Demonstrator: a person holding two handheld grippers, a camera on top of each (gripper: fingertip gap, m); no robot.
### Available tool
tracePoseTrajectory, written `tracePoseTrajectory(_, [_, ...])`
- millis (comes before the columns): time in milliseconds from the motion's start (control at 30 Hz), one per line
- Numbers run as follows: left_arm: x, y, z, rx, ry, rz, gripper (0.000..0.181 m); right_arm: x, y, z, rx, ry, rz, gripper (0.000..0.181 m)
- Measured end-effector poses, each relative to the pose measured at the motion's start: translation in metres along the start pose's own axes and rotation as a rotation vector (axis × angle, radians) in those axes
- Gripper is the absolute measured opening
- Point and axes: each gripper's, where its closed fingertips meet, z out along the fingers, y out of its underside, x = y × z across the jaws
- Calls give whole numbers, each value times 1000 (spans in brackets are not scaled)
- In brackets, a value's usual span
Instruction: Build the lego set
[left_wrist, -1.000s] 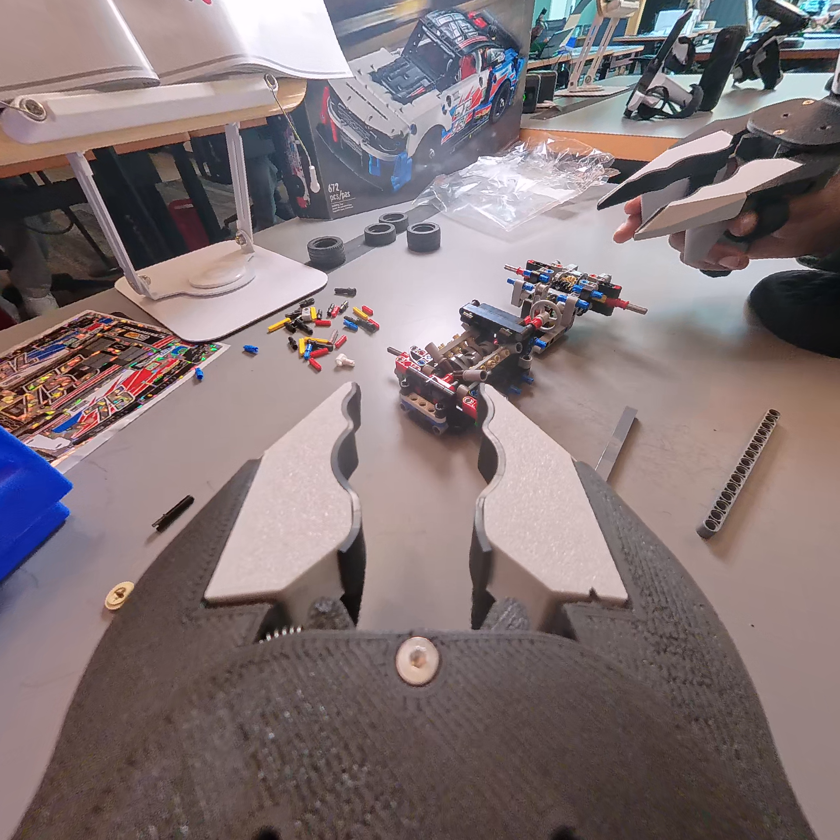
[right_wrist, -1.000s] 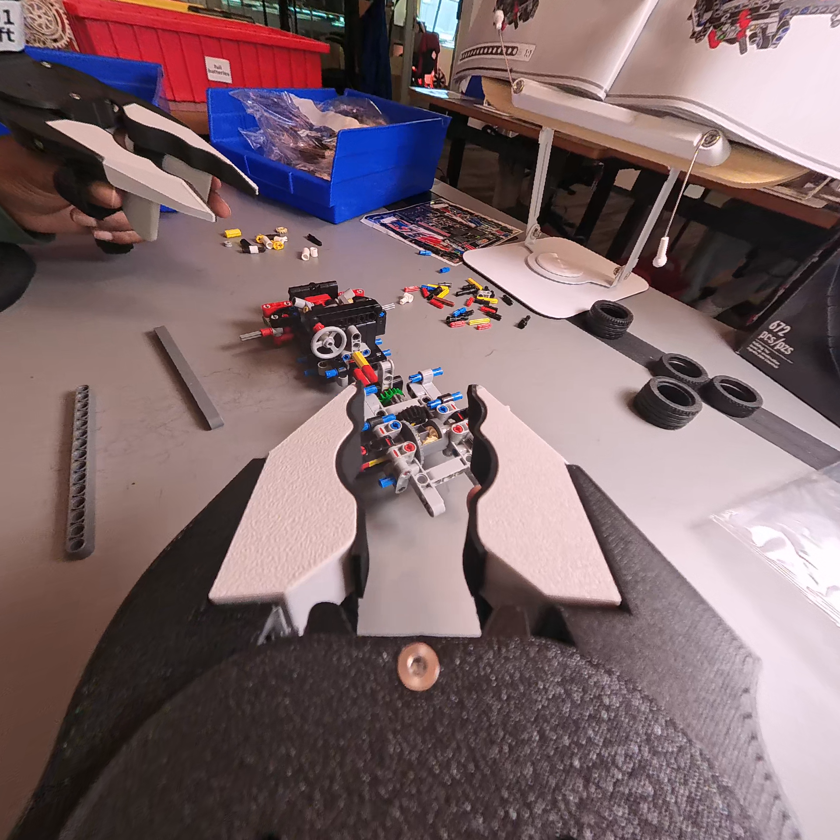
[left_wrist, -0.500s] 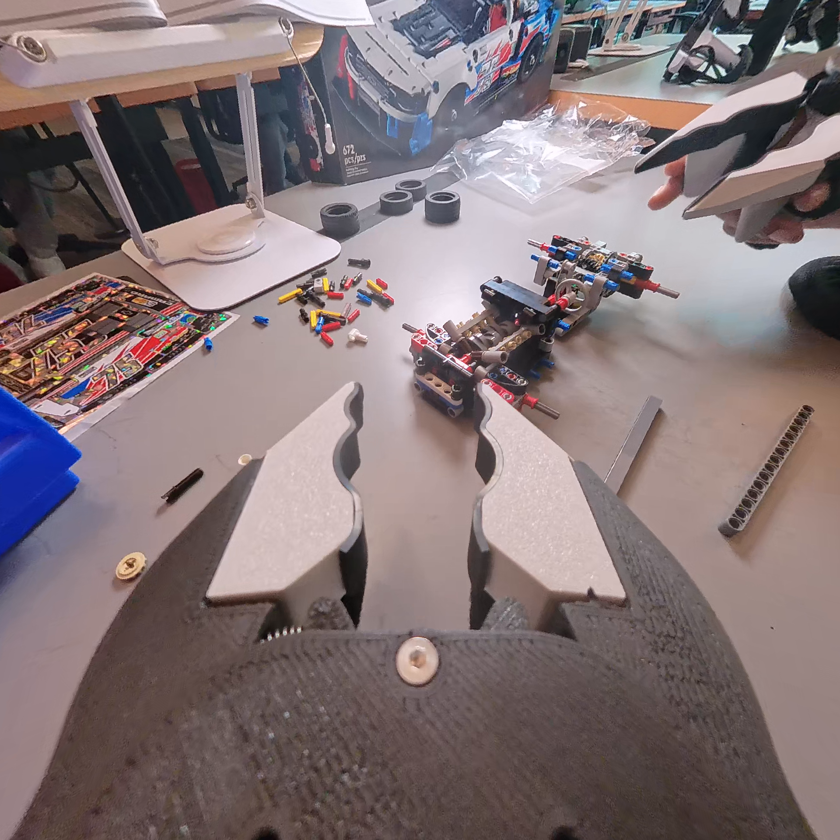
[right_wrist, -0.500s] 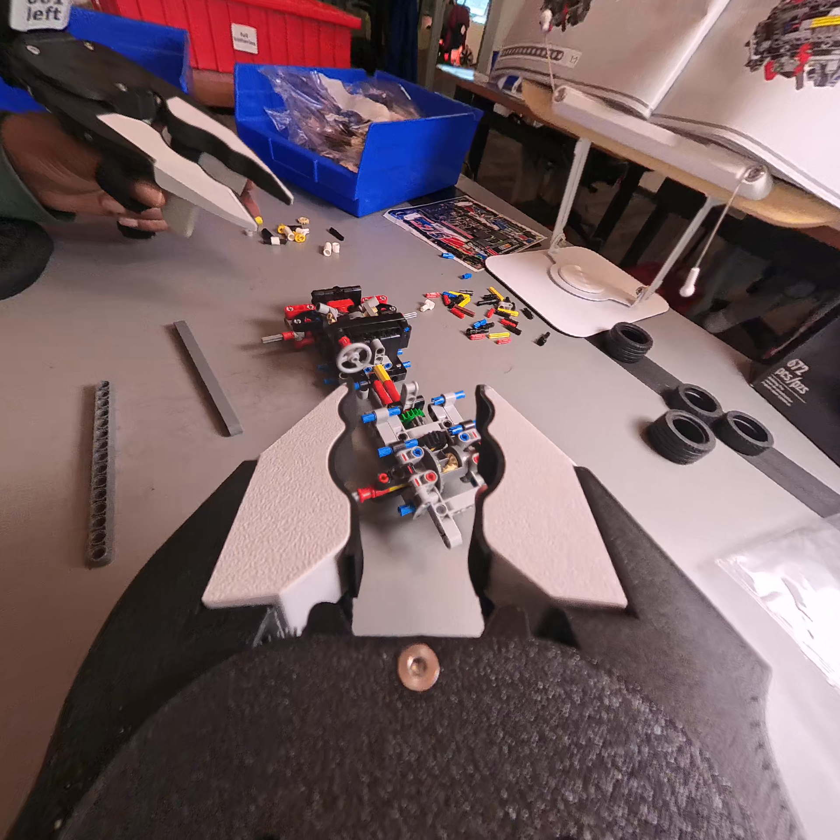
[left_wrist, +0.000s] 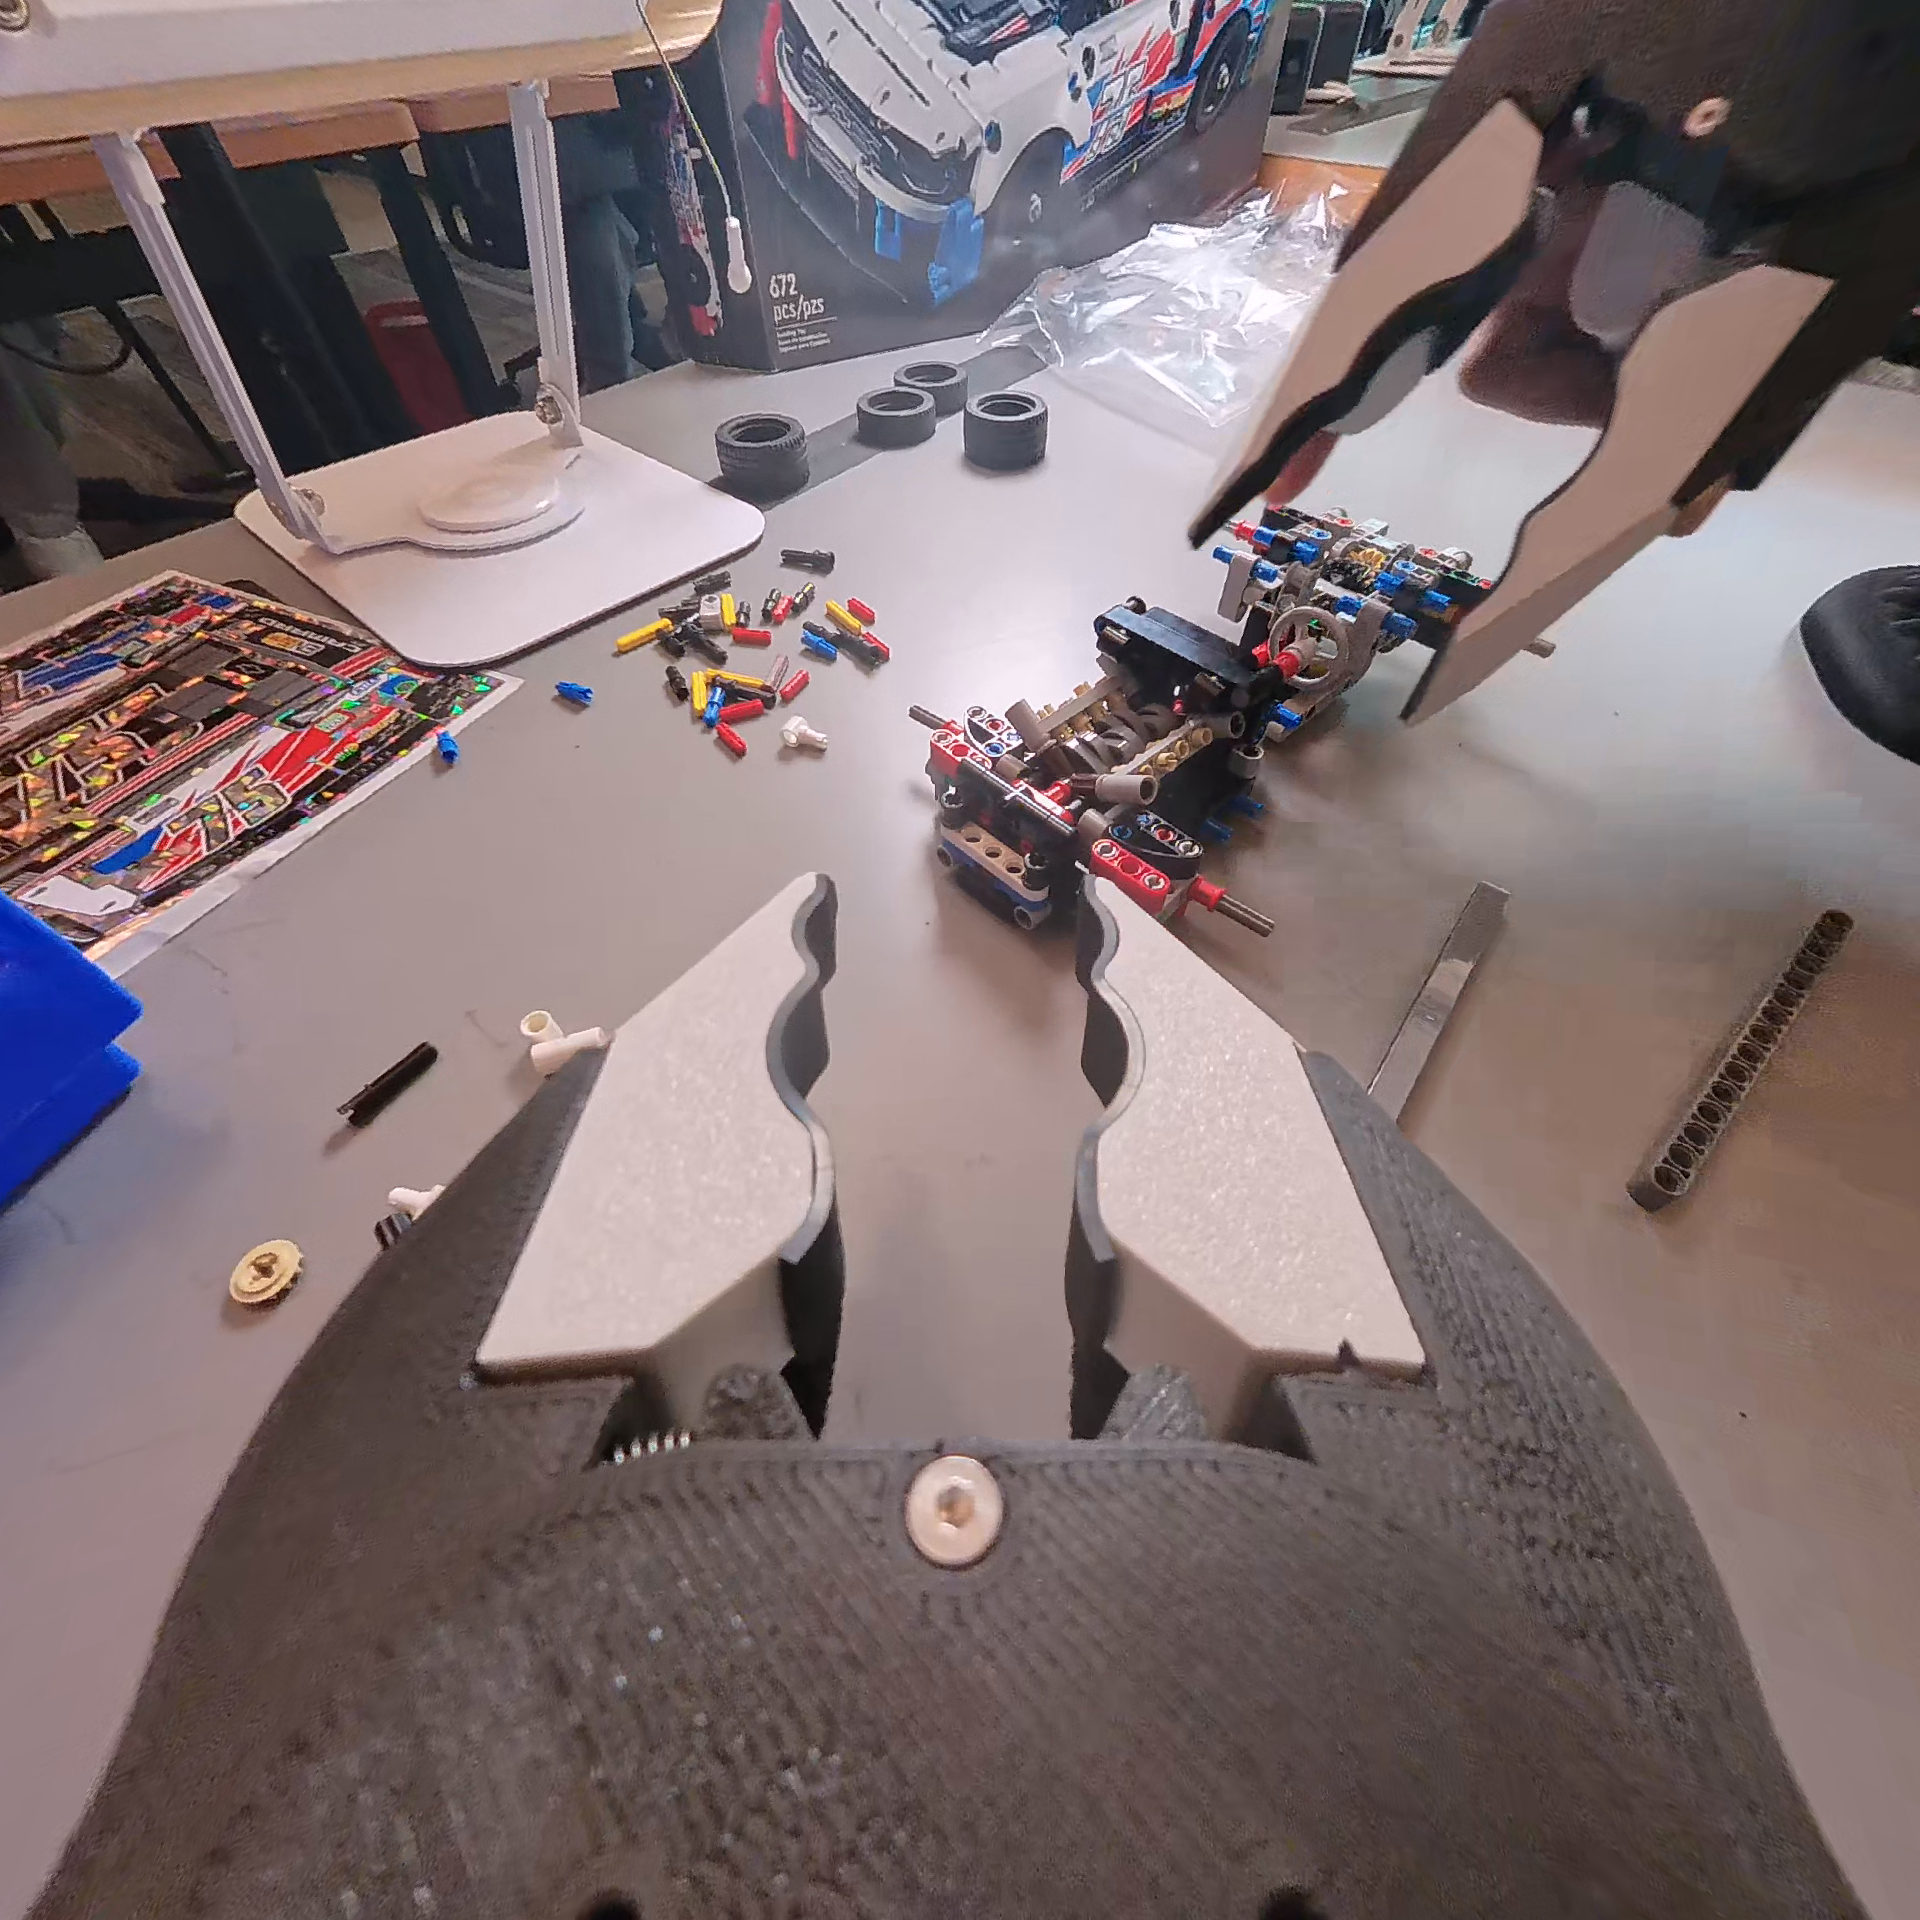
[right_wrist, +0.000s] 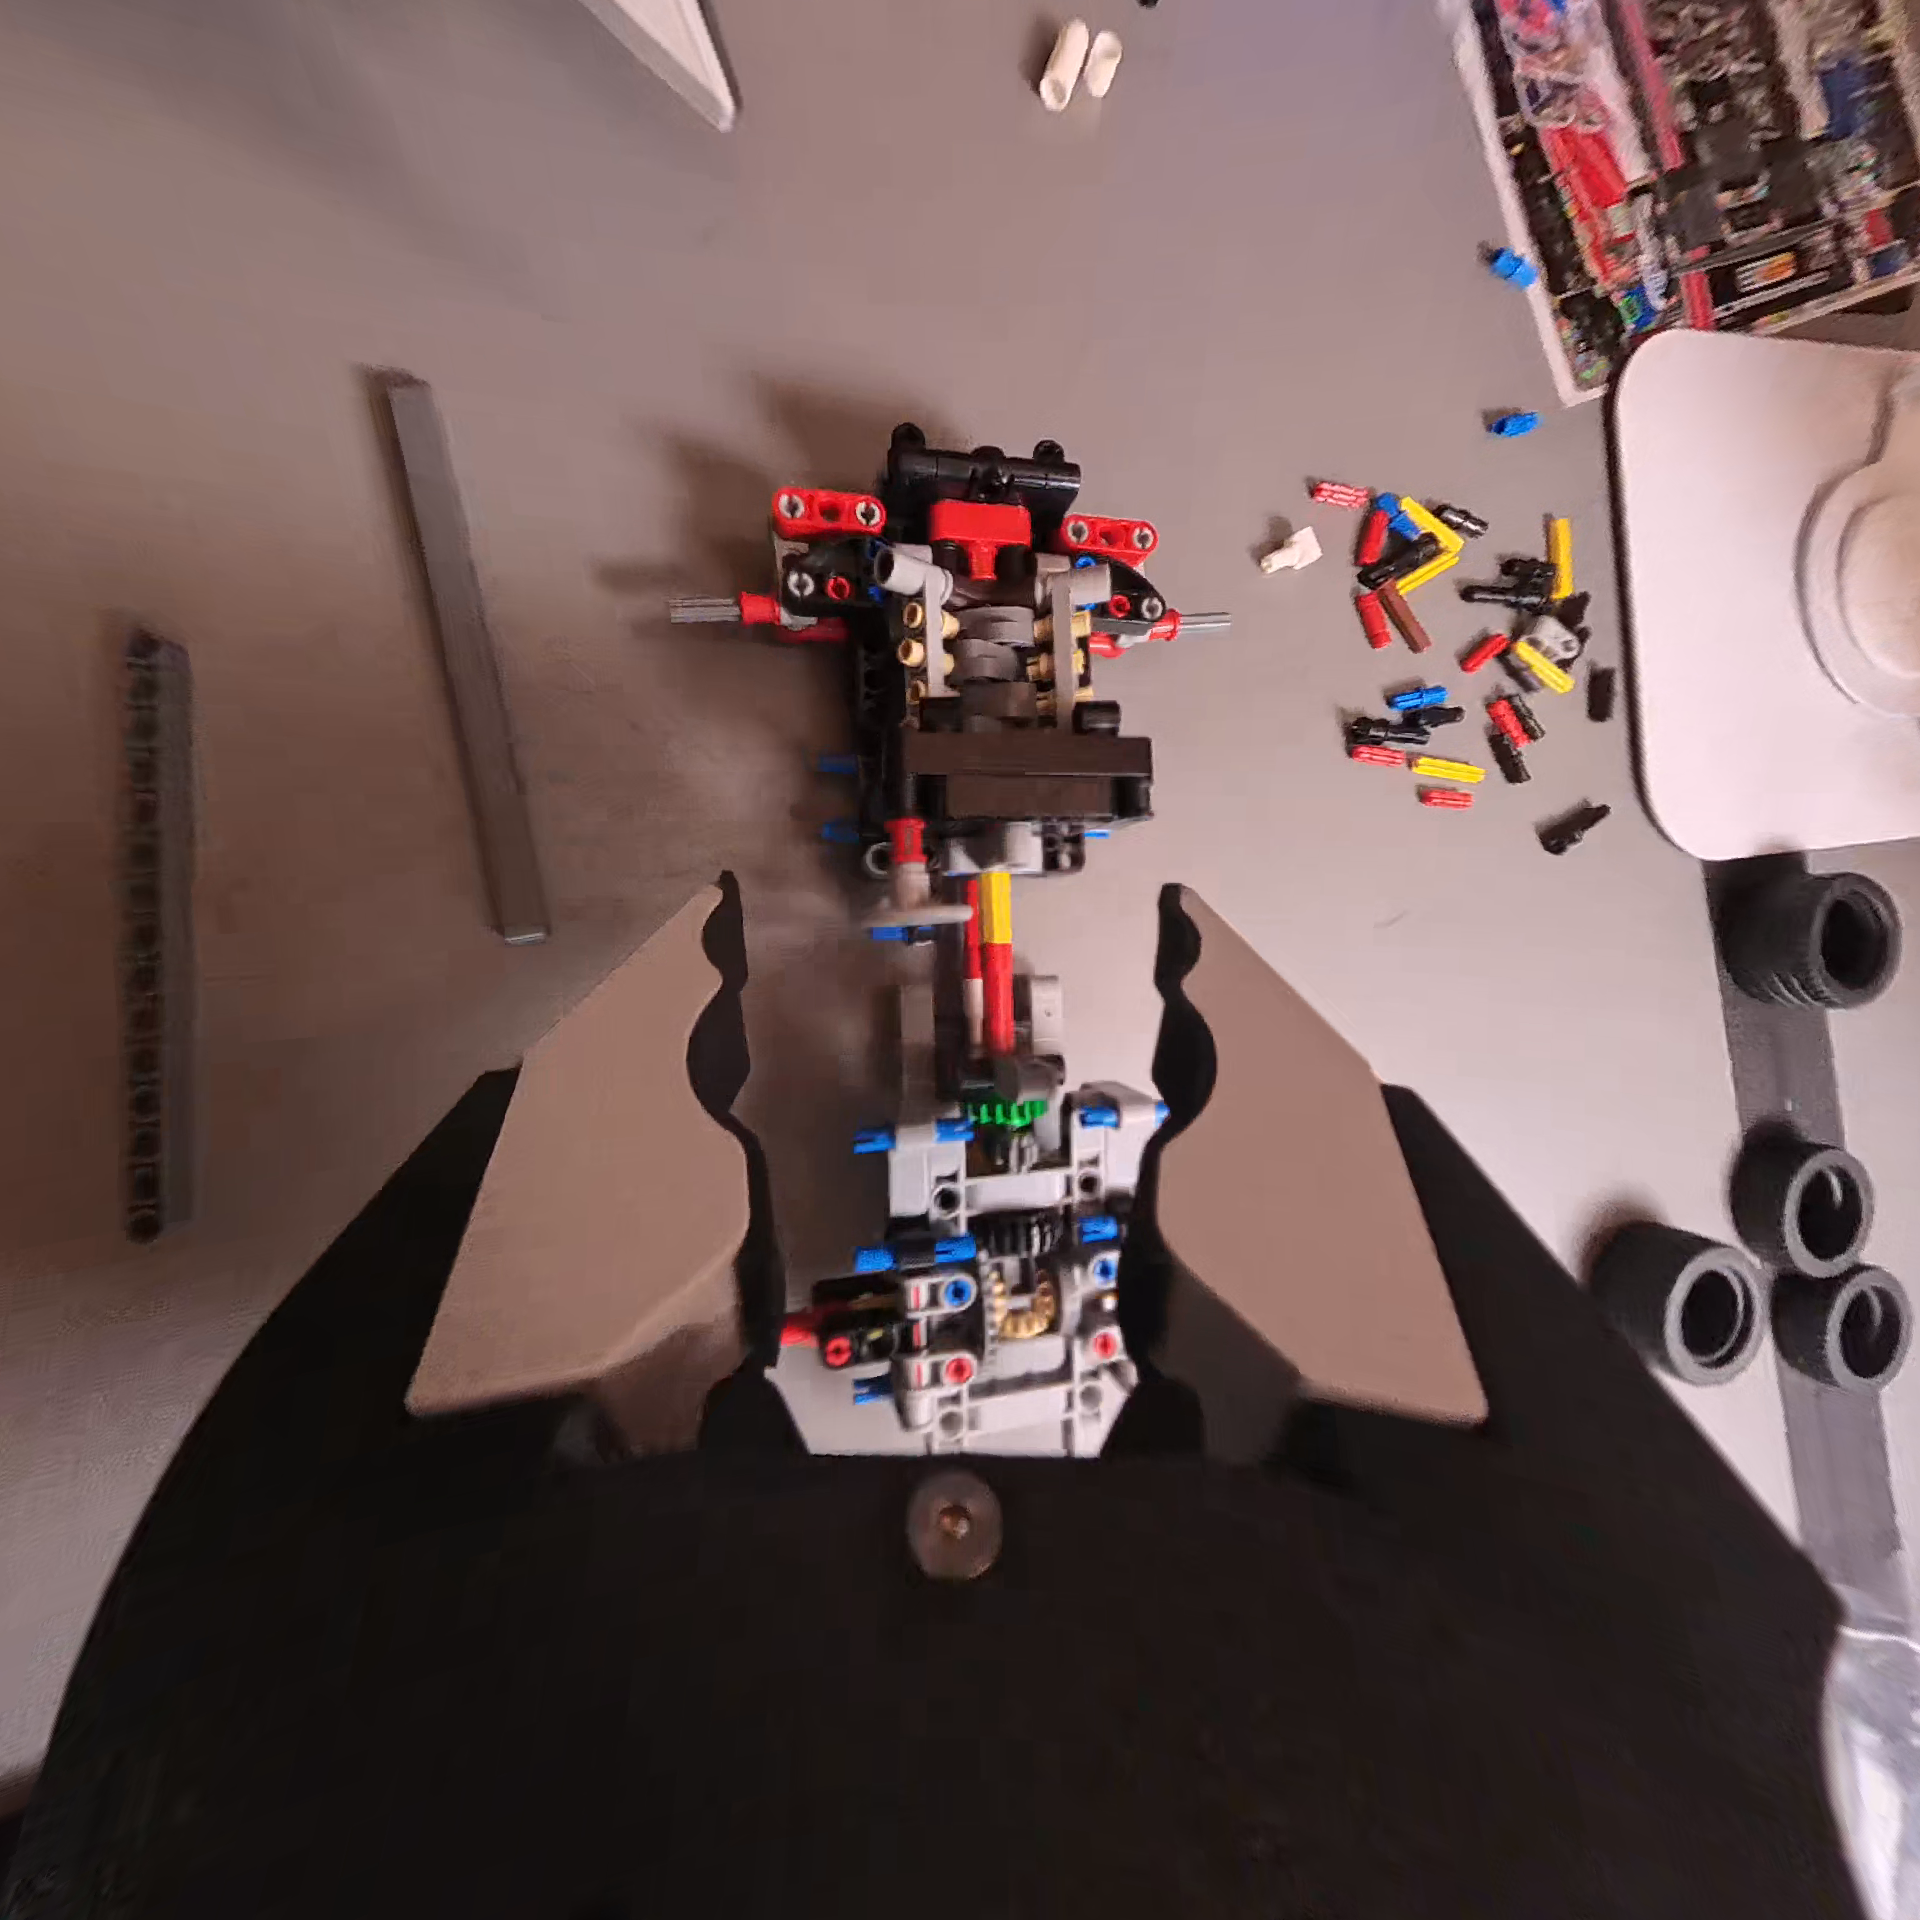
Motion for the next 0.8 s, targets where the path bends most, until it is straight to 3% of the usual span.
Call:
tracePoseTrajectory(200, [0,-1,-1,9,11,-6,45,9,-5,19,-117,-99,-40,82])
tracePoseTrajectory(467, [2,-1,-1,11,34,-4,45,9,-5,28,-158,-205,-67,59])
tracePoseTrajectory(800, [7,0,0,9,57,0,45,8,-2,26,-198,-253,-182,58])
